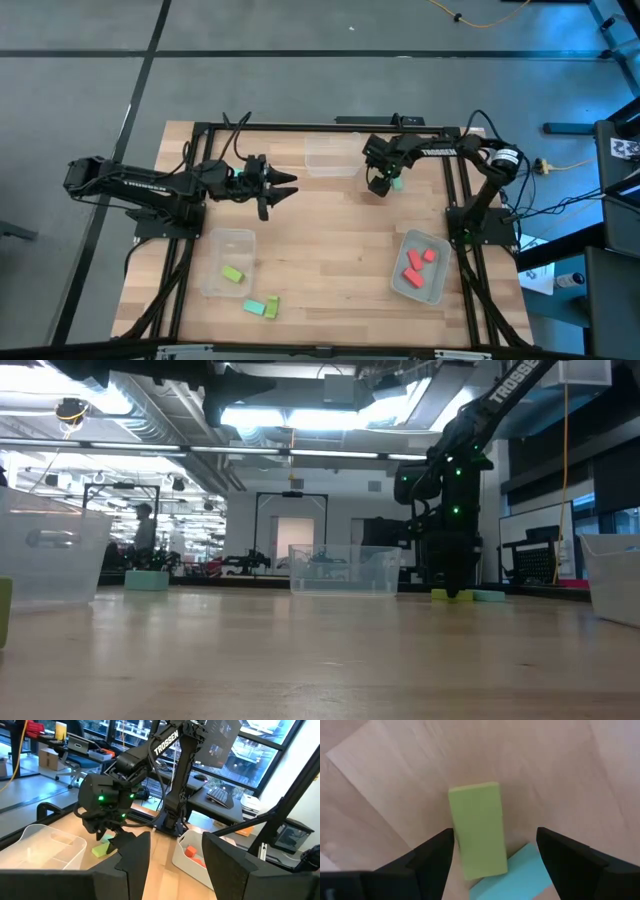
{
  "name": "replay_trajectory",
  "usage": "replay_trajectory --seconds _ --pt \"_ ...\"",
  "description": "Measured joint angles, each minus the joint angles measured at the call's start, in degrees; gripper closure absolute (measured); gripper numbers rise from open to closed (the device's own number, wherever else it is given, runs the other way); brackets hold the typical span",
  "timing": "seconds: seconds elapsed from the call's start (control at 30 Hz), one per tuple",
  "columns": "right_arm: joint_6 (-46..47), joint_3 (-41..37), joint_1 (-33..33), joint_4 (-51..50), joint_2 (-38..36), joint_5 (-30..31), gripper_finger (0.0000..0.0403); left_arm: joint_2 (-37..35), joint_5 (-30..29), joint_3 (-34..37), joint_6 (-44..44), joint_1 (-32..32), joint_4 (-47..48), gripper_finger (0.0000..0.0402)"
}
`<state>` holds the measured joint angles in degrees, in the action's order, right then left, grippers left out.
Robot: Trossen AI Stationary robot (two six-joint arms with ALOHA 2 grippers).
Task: Sort & place blocks by color
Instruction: Put the top green block into the bottom transparent bin
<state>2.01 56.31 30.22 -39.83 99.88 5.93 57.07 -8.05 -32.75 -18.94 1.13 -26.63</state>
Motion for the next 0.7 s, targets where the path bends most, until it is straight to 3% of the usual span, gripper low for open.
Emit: replay_trajectory --seconds 0.43,0.57,0.7 --pt "-3.2 0.0 0.0 0.2 0.0 -3.5 0.0123 0.0 -0.9 0.0 0.0 0.0 0.0 0.023" --pt "-3.6 0.0 0.0 0.2 0.0 -3.5 0.0166 0.0 -0.9 0.0 0.0 0.0 0.0 0.023" --pt "-3.5 0.0 0.0 0.2 0.0 -3.6 0.0236 0.0 -0.9 0.0 0.0 0.0 0.0 0.023"
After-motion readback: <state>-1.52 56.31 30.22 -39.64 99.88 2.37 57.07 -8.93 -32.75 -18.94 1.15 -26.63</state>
